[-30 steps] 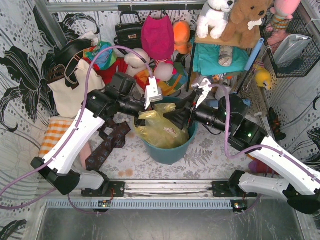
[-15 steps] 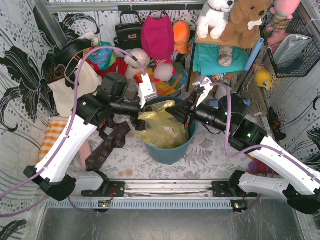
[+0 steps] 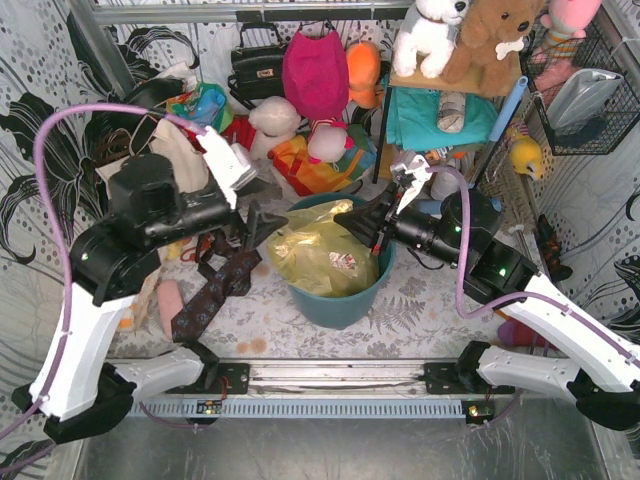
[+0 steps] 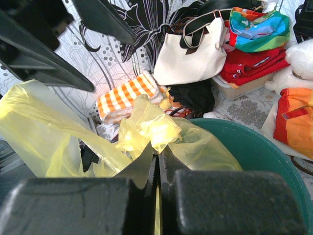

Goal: Tie the trash bag

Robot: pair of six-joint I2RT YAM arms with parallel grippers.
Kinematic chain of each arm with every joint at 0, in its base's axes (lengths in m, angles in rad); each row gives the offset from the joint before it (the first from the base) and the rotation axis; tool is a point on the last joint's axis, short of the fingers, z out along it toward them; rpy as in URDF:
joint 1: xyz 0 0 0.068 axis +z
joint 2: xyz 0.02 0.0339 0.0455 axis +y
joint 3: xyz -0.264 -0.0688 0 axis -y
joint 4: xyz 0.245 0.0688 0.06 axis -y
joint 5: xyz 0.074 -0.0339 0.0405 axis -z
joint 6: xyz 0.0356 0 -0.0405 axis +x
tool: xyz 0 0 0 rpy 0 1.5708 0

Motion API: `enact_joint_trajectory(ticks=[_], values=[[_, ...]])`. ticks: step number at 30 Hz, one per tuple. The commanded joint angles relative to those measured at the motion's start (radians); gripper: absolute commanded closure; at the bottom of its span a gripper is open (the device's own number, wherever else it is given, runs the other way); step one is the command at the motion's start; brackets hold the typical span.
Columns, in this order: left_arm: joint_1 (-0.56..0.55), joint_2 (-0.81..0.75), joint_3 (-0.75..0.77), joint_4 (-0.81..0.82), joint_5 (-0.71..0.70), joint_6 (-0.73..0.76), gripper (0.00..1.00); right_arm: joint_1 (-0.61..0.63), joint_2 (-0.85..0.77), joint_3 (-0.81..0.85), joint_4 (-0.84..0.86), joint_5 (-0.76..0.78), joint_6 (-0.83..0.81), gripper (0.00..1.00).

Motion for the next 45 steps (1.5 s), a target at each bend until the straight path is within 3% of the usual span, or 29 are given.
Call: enact_joint_trajectory(ticks=[1,8,12,24,28,31,36,45], values=[[0.001,-0.038,0.083,0.046,0.049,0.002,0.23,0.003,-0.023,-0.002,0.021,0.007,-0.005,1.0],[0.002,-0.032,0.183,-0.032,0.324,0.058,0.11,0.003,-0.03,0.004,0.018,0.003,-0.005,1.0],[0.001,-0.012,0.178,-0.006,0.417,0.055,0.1,0.004,-0.035,0.009,0.014,-0.003,-0.008,1.0],[0.001,0.076,0.084,0.134,0.518,0.029,0.13,0.003,-0.005,0.033,0.034,-0.034,-0.008,1.0],[-0.002,0.098,0.06,0.15,0.527,0.035,0.27,0.002,-0.002,0.048,0.026,-0.034,-0.009,1.0],[-0.009,0.107,0.035,0.196,0.524,0.027,0.53,0.004,-0.004,0.059,0.017,-0.016,-0.003,1.0],[-0.019,0.12,-0.027,0.302,0.508,0.006,0.81,0.004,0.004,0.075,0.036,-0.002,0.027,1.0],[-0.019,0.198,-0.07,0.26,0.473,0.071,0.94,0.003,0.041,0.116,0.064,0.014,0.033,1.0]])
